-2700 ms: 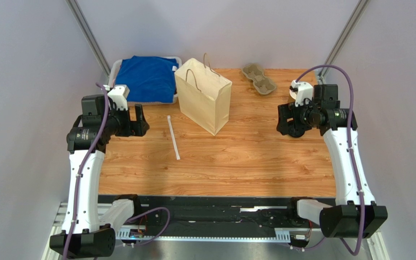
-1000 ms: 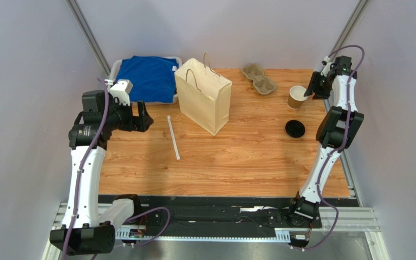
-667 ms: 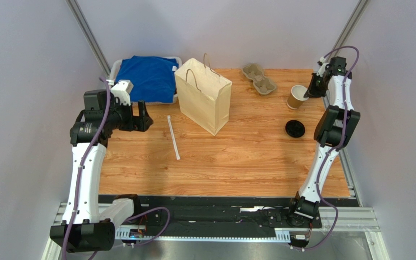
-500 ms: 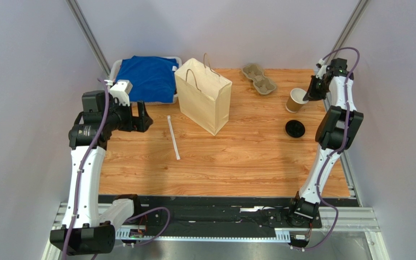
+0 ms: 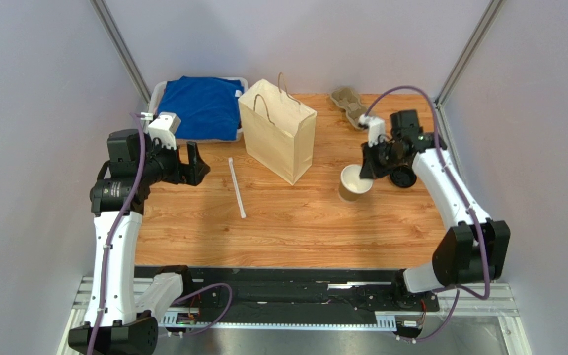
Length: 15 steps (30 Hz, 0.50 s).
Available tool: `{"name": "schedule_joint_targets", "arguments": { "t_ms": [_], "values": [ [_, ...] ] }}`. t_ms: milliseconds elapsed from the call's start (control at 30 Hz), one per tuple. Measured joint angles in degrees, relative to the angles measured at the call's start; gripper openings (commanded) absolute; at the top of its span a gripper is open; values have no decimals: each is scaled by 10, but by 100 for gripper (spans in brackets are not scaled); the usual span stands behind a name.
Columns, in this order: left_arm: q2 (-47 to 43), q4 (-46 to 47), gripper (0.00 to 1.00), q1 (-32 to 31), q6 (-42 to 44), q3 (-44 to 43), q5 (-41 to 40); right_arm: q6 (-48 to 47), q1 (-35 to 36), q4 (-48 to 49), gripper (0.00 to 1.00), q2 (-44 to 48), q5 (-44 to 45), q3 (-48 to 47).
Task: Pack the takeout coffee
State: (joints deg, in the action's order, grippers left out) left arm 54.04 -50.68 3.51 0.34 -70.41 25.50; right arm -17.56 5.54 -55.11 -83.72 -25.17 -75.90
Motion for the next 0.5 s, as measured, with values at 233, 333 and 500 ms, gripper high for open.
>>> {"name": "schedule_joint_targets", "arguments": {
  "t_ms": [233, 333, 500],
  "values": [
    [1, 4, 99, 0, 0, 11, 19, -15, 177, 67, 0, 48, 48, 152],
    [4, 5, 99, 0, -2, 17, 22, -14, 238, 105, 0, 27, 68, 159],
    [5, 5, 99, 0, -9, 31, 25, -7, 300, 165, 2, -16, 99, 158]
  ]
}}
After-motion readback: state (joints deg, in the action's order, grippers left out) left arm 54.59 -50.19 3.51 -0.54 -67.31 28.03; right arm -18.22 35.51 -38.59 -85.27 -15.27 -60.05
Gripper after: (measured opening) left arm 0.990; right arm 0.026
